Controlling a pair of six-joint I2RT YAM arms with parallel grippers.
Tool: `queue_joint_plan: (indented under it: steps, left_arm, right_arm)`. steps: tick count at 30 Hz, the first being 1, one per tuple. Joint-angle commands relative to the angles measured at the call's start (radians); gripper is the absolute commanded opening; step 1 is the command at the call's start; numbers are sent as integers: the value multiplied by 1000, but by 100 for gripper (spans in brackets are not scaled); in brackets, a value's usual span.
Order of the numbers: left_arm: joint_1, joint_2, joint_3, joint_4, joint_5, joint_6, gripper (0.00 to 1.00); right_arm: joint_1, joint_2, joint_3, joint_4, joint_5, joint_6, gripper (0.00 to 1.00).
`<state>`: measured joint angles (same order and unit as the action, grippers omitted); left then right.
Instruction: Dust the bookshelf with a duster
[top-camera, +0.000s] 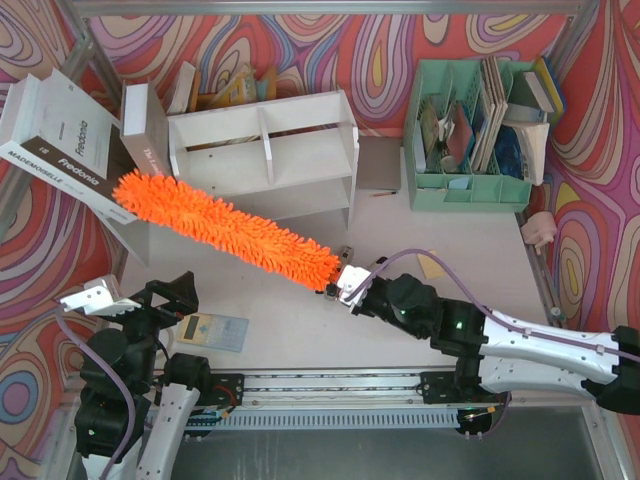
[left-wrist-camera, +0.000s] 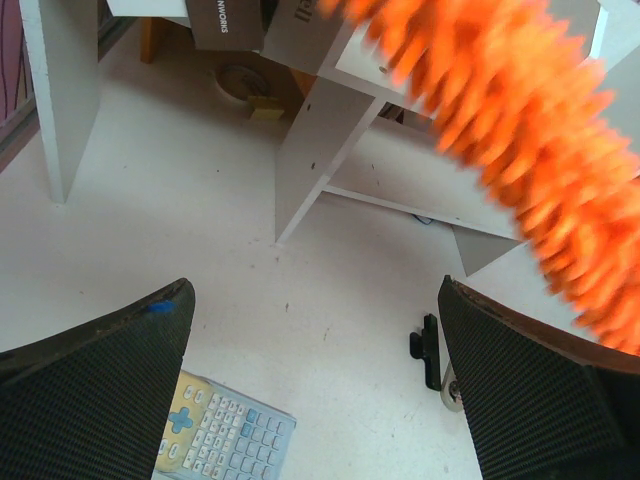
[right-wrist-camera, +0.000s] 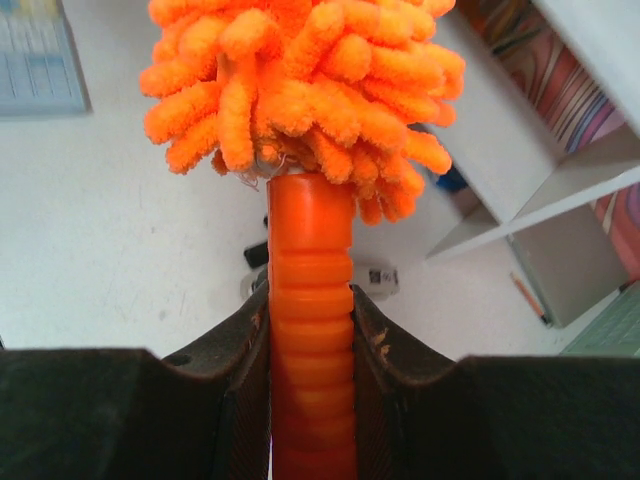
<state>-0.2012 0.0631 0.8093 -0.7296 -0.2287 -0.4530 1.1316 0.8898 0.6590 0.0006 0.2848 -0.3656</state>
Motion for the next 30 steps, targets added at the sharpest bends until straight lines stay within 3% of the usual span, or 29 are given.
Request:
queue_joint_plan:
  steps: [1,5,11,22,30]
  left_arm:
    - [6,7,-11,36,9,-6,99]
    - [6,4,-10,35,7,-6,99]
    - [6,4,-11,36,8,-6,99]
    - [6,4,-13,38,10,-6,99]
    - [6,6,-13,39,12,-6,99]
  right_arm:
    - [-8,-28,146,68,-69,17,0]
    - [-7,-31,201,99,-125,45,0]
    - [-8,-5,224,106,-46,133,0]
    - [-8,-59,61,181,148,135,0]
    - [-9,11,32,188,95,172,0]
